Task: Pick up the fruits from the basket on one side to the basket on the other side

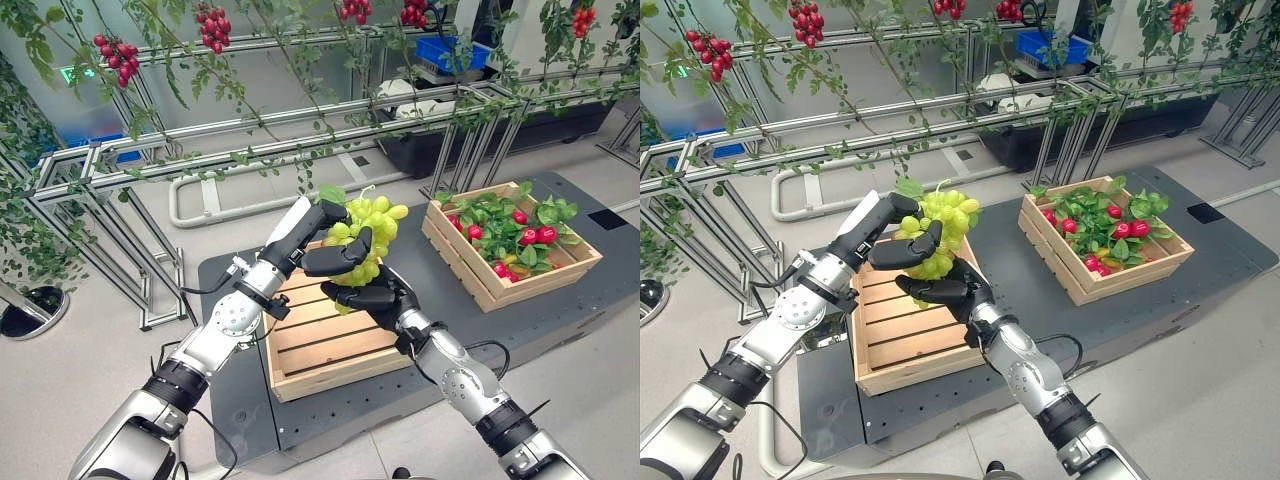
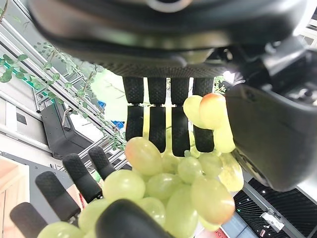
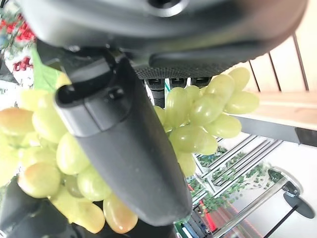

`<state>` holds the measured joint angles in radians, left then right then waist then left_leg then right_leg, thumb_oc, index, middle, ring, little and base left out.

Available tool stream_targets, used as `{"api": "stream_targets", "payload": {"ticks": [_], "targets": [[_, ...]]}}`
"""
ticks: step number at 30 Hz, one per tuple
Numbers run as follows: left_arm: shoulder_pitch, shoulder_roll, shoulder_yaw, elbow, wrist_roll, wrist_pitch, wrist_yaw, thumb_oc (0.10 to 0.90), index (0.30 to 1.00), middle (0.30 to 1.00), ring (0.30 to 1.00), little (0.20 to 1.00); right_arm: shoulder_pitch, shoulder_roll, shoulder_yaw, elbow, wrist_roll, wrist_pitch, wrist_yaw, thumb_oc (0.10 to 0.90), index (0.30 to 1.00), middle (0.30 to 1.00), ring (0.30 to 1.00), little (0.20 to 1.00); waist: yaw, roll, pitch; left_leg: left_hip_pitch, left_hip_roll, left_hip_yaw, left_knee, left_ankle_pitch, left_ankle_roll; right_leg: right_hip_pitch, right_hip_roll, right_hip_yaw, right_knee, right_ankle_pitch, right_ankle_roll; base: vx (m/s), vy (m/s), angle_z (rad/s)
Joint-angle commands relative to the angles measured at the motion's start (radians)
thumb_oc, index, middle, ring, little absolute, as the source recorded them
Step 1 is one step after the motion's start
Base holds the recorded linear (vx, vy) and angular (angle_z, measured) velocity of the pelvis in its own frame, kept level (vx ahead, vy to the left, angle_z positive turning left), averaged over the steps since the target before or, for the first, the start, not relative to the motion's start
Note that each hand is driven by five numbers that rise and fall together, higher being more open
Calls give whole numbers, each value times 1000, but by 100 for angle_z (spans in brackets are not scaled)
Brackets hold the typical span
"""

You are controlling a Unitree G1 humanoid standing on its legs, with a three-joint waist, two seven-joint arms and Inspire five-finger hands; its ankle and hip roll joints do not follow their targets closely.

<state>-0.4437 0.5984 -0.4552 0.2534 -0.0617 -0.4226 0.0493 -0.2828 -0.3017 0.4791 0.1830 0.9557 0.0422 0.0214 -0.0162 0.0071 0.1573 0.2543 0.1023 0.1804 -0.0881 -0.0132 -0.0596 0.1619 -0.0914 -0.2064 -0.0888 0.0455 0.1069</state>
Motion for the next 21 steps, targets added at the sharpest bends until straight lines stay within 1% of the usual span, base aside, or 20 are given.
{"api": "stream_targets", "payload": {"ticks": [1,4,5,6,7,14,18,19,20,21], "targets": [[-111,1,44,53,-28,-145,36,400,300,300,300,300,-89,72,-110,-108,110,-157,45,800,900,900,900,900,-4,-13,-95,-48,-30,-26,1,-47,41,36,-55,-8,2,-59,-12,0,0,0],[-121,-8,36,58,-24,-150,34,400,300,300,300,300,-99,87,-105,-120,140,-163,58,800,900,900,900,900,-4,-13,-96,-49,-30,-28,1,-48,42,35,-55,-7,2,-60,-13,0,0,0],[-124,-12,34,56,-26,-148,31,400,300,300,300,300,-100,92,-104,-124,149,-172,62,477,415,415,415,415,-4,-13,-96,-48,-30,-30,1,-49,42,36,-54,-6,2,-61,-14,0,0,0],[-124,-13,33,56,-25,-148,31,400,300,300,300,300,-100,94,-103,-125,150,-174,63,477,415,415,415,415,-4,-13,-96,-48,-29,-30,1,-49,42,36,-54,-6,2,-62,-14,0,0,0],[-125,-18,33,59,-24,-150,29,400,300,300,300,300,-100,102,-102,-127,156,-184,71,400,300,300,300,300,-4,-13,-98,-46,-29,-30,1,-50,42,37,-54,-5,2,-63,-14,0,0,0],[-138,-28,26,56,-33,-155,51,400,300,300,300,300,-105,113,-103,-134,157,-201,55,400,300,300,300,300,-6,-14,-100,-43,-27,-29,1,-51,42,39,-52,-1,2,-65,-15,0,0,0],[-146,-44,18,52,-7,-141,39,400,300,300,300,300,-108,127,-106,-130,149,-201,55,400,300,300,300,300,-7,-14,-101,-44,-27,-28,1,-53,43,39,-51,1,2,-66,-15,0,0,0],[-149,-43,14,52,-6,-135,35,430,345,345,345,345,-109,127,-107,-130,149,-200,55,400,300,300,300,300,-8,-14,-100,-43,-27,-29,1,-53,43,39,-51,1,2,-65,-15,0,0,0],[-150,-41,11,52,-7,-129,31,508,462,462,462,462,-110,126,-107,-130,150,-201,54,400,300,300,300,300,-8,-14,-100,-43,-27,-30,1,-53,43,39,-51,3,2,-65,-16,0,0,0],[-152,-38,6,56,-8,-124,31,627,641,641,641,641,-112,125,-107,-131,152,-201,50,400,300,300,300,300,-8,-13,-100,-43,-27,-30,1,-53,43,39,-50,4,2,-65,-15,0,0,0]]}}
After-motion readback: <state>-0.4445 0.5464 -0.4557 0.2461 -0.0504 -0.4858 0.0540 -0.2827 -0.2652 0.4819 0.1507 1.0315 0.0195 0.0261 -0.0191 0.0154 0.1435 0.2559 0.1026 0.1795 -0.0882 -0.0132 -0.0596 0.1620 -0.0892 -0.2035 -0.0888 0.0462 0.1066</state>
